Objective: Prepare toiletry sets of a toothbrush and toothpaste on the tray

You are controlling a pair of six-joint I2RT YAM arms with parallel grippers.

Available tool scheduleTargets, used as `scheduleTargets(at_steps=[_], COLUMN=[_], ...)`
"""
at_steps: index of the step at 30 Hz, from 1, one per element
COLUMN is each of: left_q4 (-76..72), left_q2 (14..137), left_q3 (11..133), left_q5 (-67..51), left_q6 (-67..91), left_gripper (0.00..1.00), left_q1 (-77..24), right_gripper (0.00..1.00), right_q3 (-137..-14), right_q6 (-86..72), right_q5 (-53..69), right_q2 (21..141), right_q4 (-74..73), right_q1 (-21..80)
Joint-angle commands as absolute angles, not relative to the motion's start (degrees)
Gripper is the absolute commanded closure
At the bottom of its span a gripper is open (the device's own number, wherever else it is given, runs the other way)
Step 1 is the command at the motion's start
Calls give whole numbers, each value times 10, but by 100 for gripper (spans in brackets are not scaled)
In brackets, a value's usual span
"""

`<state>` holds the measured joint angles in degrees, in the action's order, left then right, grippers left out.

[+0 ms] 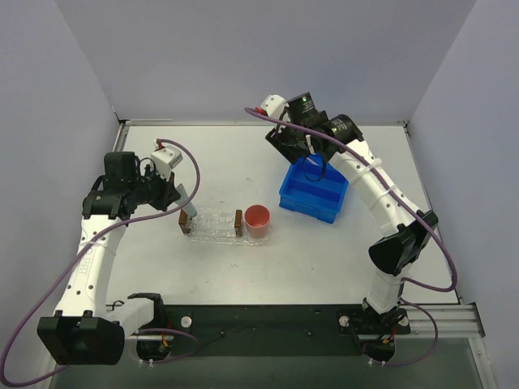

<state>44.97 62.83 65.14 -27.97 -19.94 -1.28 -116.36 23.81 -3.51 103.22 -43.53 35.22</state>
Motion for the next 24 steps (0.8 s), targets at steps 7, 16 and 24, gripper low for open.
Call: scheduleTargets(at_steps=[7, 16, 24], left_q4=[410, 412, 397], left_q2=[607, 600, 609], left_q3=[639, 634, 632], left_q5=[-284, -284, -290], left_q6=[-198, -194, -188], left_gripper=[100, 100, 100], left_q1=[-9, -9, -10], right_gripper=[50, 50, 50], right_q3=[-1167, -1170, -1171], right_q6=[227, 224, 224], right_q5=[-25, -23, -23], right_q2=[1030, 1033, 1034], right_q4=[-435, -436, -437], right_q1=[349, 349, 350])
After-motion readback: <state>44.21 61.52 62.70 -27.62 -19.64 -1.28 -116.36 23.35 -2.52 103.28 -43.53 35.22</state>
